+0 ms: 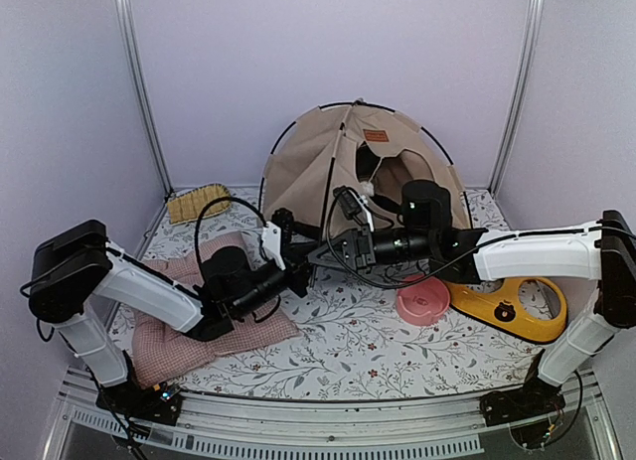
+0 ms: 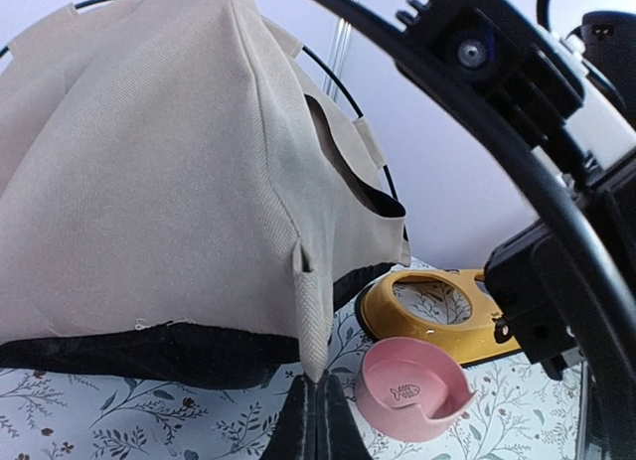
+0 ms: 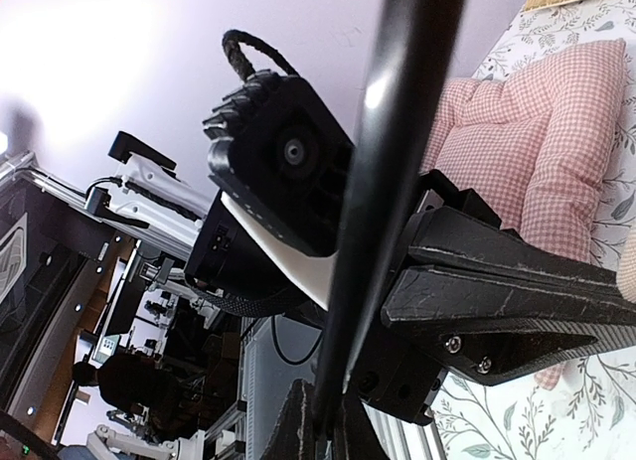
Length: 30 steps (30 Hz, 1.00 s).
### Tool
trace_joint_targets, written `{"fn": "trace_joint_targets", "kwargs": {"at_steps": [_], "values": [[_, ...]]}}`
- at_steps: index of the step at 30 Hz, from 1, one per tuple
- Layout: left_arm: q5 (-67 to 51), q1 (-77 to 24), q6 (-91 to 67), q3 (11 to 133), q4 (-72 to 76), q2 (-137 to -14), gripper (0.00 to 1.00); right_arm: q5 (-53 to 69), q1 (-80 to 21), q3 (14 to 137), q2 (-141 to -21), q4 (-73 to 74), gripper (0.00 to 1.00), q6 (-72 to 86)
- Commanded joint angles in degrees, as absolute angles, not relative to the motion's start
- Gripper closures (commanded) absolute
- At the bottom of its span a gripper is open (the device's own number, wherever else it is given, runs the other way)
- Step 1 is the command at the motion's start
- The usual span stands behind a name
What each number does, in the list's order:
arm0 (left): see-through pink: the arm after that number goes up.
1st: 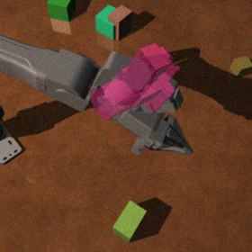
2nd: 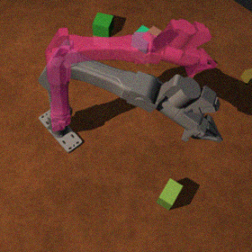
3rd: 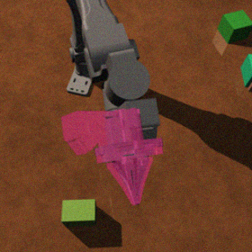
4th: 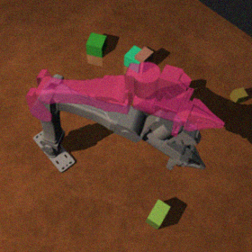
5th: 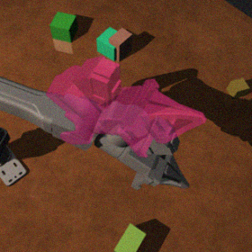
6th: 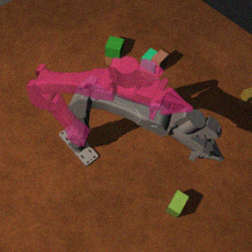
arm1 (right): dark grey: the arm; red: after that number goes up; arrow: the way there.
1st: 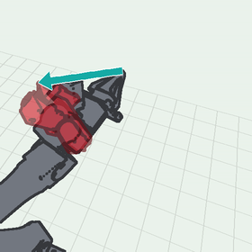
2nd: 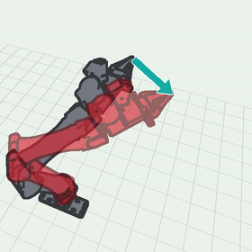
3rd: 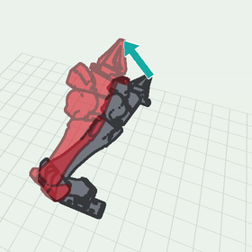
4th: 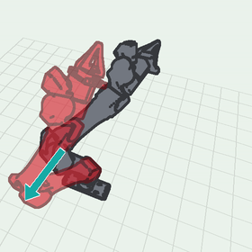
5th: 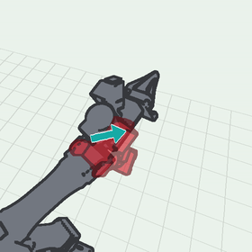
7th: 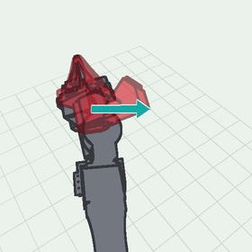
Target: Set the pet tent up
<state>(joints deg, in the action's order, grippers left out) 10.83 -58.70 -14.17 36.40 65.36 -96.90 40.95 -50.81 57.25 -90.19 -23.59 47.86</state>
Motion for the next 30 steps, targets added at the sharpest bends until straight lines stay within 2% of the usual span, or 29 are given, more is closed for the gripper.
{"fn": "trace_joint_targets", "kwargs": {"at_steps": [1,7,16,24,30], "values": [[11.54,-60.03,-12.33,35.19,66.07,-94.84,1.0,41.85,-49.12,57.97,-90.56,-28.21,1.0,48.12],[11.52,-59.89,-11.33,39.18,65.0,-96.47,1.0,46.63,-49.61,56.99,-91.77,-29.55,1.0,47.93],[11.16,-59.91,-11.81,43.9,64.02,-98.99,1.0,47.55,-50.44,53.71,-91.11,-29.69,1.0,46.7],[8.9,-59.91,-12.81,44.54,63.75,-99.81,0.78,47.03,-50.46,53.42,-90.96,-29.98,1.0,46.85],[6.46,-59.94,-12.8,45.05,63.64,-100.45,0.71,47.04,-50.46,53.76,-91.0,-30.08,1.0,47.05]]}}
